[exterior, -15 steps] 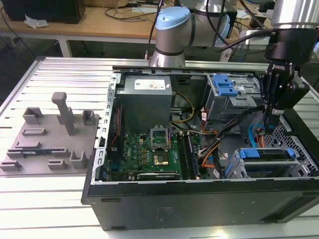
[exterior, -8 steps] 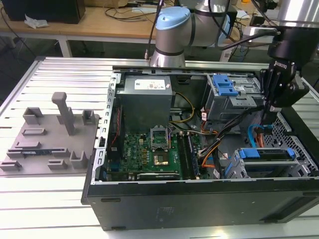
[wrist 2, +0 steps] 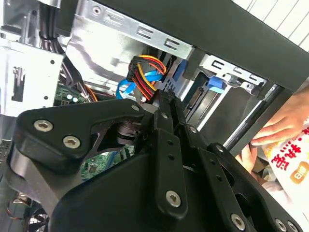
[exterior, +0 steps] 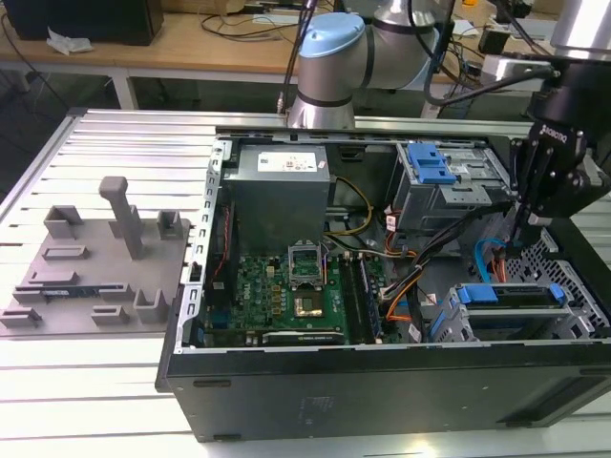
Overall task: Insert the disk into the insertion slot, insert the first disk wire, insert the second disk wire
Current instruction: 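Insert the first disk wire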
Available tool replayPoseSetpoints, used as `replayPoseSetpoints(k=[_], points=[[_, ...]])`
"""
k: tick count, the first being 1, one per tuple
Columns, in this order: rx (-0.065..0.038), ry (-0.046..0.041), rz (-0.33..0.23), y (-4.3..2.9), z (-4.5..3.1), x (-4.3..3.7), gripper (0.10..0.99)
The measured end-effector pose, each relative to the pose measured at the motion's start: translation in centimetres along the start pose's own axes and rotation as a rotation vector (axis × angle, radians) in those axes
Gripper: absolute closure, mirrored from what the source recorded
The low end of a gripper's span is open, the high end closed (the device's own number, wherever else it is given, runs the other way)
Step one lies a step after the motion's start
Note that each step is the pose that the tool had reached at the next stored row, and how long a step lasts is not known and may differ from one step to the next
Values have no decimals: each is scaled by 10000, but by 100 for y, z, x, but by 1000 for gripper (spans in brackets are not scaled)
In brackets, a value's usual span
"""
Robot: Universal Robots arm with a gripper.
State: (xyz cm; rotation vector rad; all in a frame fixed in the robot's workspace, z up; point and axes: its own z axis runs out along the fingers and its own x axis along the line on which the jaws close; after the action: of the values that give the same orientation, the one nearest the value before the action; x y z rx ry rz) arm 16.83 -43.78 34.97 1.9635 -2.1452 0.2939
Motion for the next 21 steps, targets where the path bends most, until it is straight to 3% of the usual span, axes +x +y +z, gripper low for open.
replayPoseSetpoints(k=[4, 9, 12, 13, 14, 16, 21], points=[[-134, -339, -40, -10, 32, 111, 922], [-208, -640, -63, -29, 54, 220, 922], [-254, -951, -79, -56, 64, 291, 922], [-276, -1116, -87, -71, 68, 326, 922], [-289, -1207, -91, -79, 71, 349, 922], [-319, -1344, -100, -92, 84, 396, 922], [-379, -1532, -121, -113, 109, 484, 922]])
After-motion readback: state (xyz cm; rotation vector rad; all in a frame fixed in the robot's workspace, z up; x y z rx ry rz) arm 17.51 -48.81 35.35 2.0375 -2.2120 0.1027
